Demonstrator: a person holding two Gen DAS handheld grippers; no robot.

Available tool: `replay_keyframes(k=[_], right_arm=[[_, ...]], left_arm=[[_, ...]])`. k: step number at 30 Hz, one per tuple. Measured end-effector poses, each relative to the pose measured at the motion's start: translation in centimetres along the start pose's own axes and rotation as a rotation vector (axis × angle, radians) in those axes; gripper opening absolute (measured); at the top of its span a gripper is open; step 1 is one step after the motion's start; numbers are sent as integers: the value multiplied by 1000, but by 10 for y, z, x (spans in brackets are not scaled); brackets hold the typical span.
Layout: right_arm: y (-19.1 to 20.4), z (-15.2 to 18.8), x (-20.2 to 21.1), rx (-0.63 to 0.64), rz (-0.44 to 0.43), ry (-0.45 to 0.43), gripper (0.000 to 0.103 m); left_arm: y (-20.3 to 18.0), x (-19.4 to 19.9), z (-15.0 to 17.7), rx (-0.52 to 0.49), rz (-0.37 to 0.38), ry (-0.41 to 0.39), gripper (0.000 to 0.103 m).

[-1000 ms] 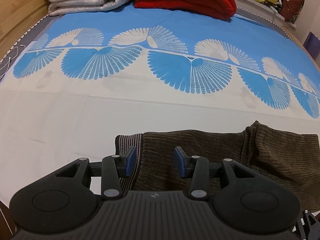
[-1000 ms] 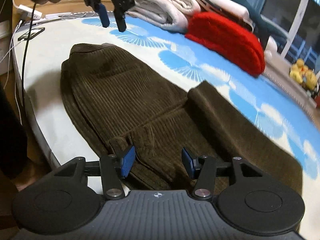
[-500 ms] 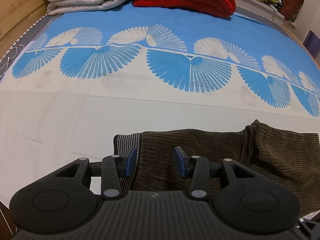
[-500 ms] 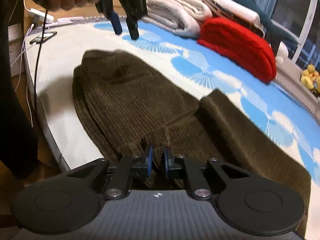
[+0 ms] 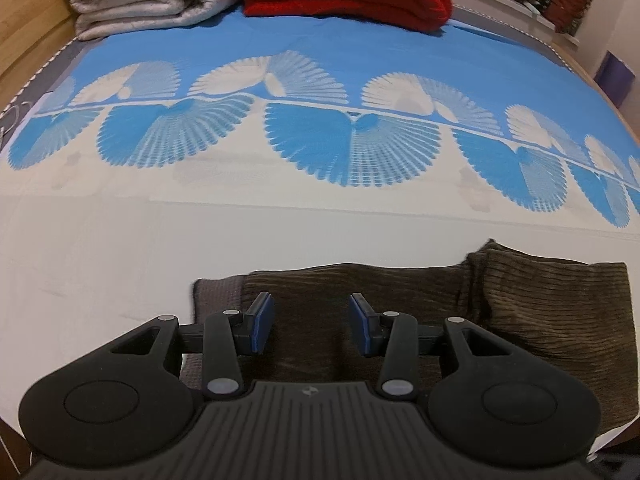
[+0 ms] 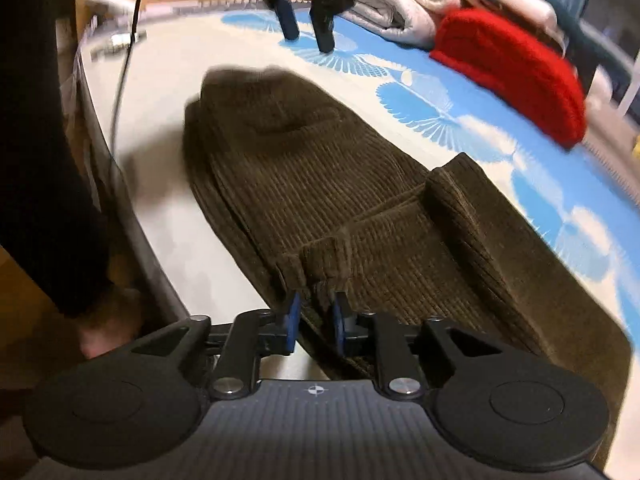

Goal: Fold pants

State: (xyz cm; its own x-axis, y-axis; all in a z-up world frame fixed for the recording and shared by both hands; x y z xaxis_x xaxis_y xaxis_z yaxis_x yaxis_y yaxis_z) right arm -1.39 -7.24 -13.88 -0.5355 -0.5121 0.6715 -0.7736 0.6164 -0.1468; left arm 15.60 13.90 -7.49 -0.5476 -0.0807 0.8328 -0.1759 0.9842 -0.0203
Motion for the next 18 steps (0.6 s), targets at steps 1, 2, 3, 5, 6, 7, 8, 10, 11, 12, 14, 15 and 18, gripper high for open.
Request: replay_keyframes(k=[1,2,3,5,6,7,8,10,11,12,14,15,18], right_arm=[[-9,-5,8,-37,-17,-13,23],[-21,-11,18,-77,-27,-32,27],[-39,-17,30,-125,-34,-57,29],[-79,-22,50,-215,-14,-101,42],[-107,-22,61,-264,20,-120,45],[-131,-20,67,-301,57,-128,48],[-158,-16,74,-340,104,-128,48],[-215,1,80,-425,215,-99,49],[-240,12,81,-474,263,-76,50],[-263,24,81,-535,297,-55,51],[-300,53,75,-685,337,-29,53],[-311,68,71,-768,341,-24,53],[-322,107,44,-1031,253,47,53]], left_arm=[[-8,-2,-1,-1,14,4,46],[-15,-3,-1,-1,29,9,46],[-22,-5,-2,-1,45,14,46],[-40,-9,-3,3,89,27,46],[-49,-11,-2,6,111,36,46],[-58,-14,-2,9,130,45,46],[-65,-17,0,11,147,53,46],[-80,-22,1,15,174,72,46],[-89,-25,1,17,188,82,46],[-96,-29,2,17,199,91,46],[-109,-37,4,13,223,116,50],[-117,-42,6,9,232,129,53],[-135,-58,11,-22,235,165,61]])
Point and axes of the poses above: each gripper's, at about its wrist camera, not at the fingertips, and x roughly against the way its jaws point, y to its left, z to its underside, the point moved 10 cm from there along -x, roughly the way its jaws point, and after that the axes turned 2 degrees about -y, right-handed, at the moved point
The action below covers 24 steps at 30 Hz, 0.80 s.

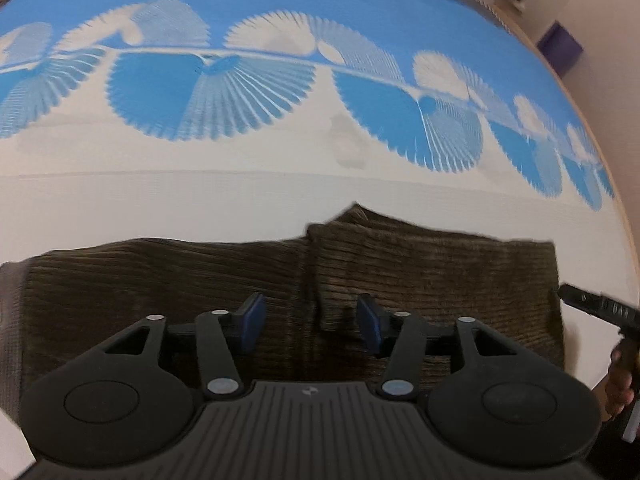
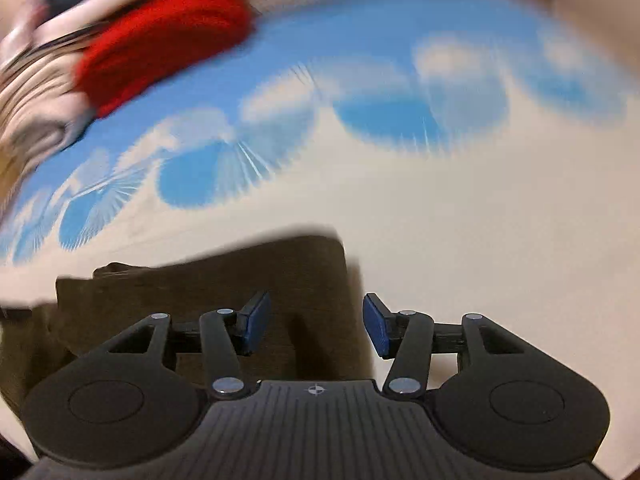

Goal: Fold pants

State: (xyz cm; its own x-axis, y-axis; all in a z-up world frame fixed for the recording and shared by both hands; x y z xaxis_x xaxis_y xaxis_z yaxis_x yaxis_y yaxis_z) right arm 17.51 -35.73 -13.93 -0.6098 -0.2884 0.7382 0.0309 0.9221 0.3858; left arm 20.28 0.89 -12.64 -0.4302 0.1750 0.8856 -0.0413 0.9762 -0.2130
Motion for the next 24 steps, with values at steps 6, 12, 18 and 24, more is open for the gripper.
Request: replay_keyframes(k=[6,12,18,24], right_arm=[[-6,0,-34,-4,-18,75,61],[-3,1,-47,24,-27,106,70],[4,4,-52,106,-23,106,72],[4,7,-46,171,-16,83,51]], left_arm=[[-5,-39,-2,14,-19,70,65],[-13,-71,-7,22,-24,118,69],[-22,-76,-6,-43,-54,116,59],[-39,-57,-5,-155,-36,84,24]])
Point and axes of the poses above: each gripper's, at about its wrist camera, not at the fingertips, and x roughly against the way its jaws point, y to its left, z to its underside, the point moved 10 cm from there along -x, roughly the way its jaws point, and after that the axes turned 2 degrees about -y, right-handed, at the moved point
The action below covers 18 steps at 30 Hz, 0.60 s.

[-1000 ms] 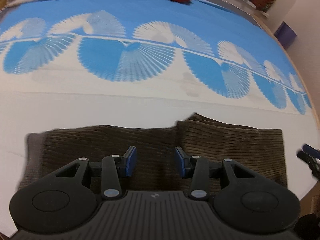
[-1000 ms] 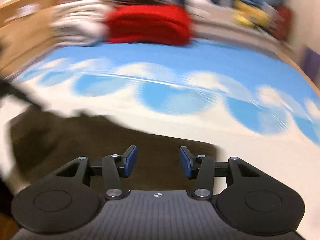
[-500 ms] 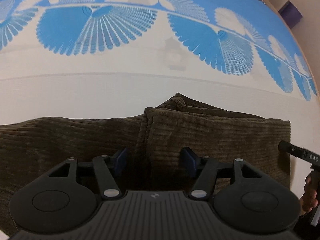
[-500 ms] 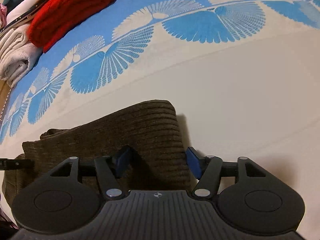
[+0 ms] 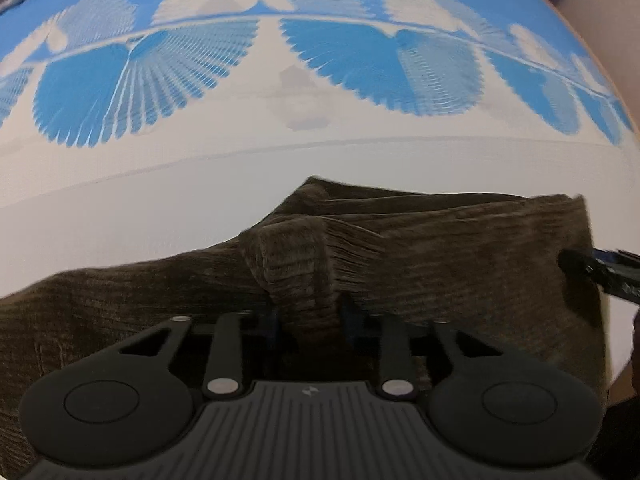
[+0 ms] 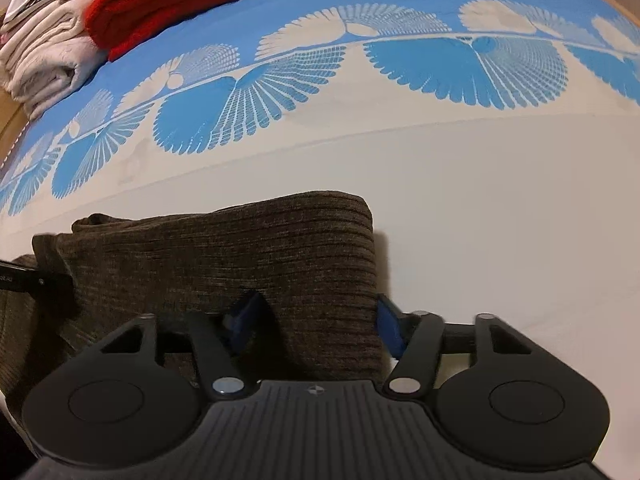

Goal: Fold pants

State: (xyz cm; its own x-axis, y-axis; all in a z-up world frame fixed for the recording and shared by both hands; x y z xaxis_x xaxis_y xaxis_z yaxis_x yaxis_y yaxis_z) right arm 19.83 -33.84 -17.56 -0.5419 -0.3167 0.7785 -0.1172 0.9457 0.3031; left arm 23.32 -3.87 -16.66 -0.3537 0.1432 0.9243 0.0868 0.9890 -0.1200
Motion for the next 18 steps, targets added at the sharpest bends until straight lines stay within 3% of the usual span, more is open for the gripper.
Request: replay_keyframes(k=[2,5,7,9,11,13,15,17,18], right_arm=[[-2,-2,6,-13,-17,-18,26],[-19,-10,18,-133,-68,-43,21],[-38,-13,22,-247,-67,-62,21],[-56,-14,23,-289,2,-90,21],[-60,-13,24,-285,31,-97,24],[-61,-12,31,-282,48,-111,27],[-61,-9,44,-252,95,-134,28],[-56,-3,54,-236,91,-136,42],[-53,1,59,-236,73,-132,46]], left_arm=[[-8,15,-5,-19,52,-39,21],[-13,42,-19,19,184,-133,21],[-5,42,-25,74,202,-167,27],[14,34,-24,132,106,-158,44],[32,32,-18,150,16,-125,44],[34,40,-16,163,43,-128,45],[31,51,-9,142,84,-127,59],[30,55,4,107,112,-96,70],[28,56,14,98,125,-75,70]])
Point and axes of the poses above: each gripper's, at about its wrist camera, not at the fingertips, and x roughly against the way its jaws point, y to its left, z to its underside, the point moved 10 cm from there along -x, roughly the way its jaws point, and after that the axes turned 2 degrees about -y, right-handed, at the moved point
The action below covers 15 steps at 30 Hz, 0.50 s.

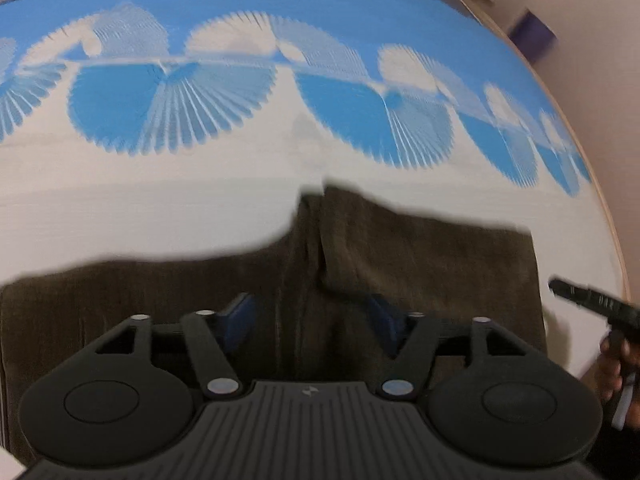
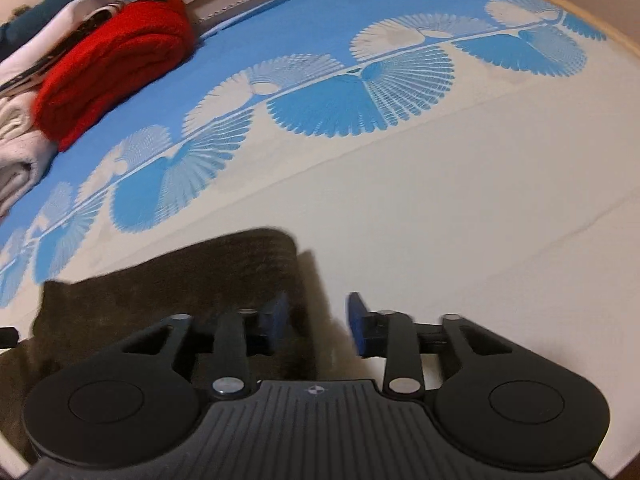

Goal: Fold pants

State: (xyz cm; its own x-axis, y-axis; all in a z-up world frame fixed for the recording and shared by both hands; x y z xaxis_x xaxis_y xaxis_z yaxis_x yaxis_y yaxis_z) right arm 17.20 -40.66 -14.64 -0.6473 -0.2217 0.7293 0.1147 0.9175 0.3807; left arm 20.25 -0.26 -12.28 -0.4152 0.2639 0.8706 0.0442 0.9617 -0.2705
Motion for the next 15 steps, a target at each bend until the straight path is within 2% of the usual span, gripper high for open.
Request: replay_keyframes(k=[1,4,8,10,12,13,15], right_arm=[[3,7,5,0,-23,17,52],[8,35,11,8,-71,115,58],[10,83,8,26,-43,248,61],[14,96,11,40,-46,254,65],[17,102,14,48,-47,247,67],[18,105,16,50,-49,245,68],[18,109,19,42,-50,240,68]], left_arm=[[0,-3,12,1,17,38,70],[-1,-14,45,2,36,138,70],[-5,-34,80,-17,38,235,70],[-8,-42,93,-44,18,255,70],[-12,-43,98,-87,-12,229,69],[-15,-42,99,-101,-13,219,66],[-15,-39,98,-113,-29,195,31]])
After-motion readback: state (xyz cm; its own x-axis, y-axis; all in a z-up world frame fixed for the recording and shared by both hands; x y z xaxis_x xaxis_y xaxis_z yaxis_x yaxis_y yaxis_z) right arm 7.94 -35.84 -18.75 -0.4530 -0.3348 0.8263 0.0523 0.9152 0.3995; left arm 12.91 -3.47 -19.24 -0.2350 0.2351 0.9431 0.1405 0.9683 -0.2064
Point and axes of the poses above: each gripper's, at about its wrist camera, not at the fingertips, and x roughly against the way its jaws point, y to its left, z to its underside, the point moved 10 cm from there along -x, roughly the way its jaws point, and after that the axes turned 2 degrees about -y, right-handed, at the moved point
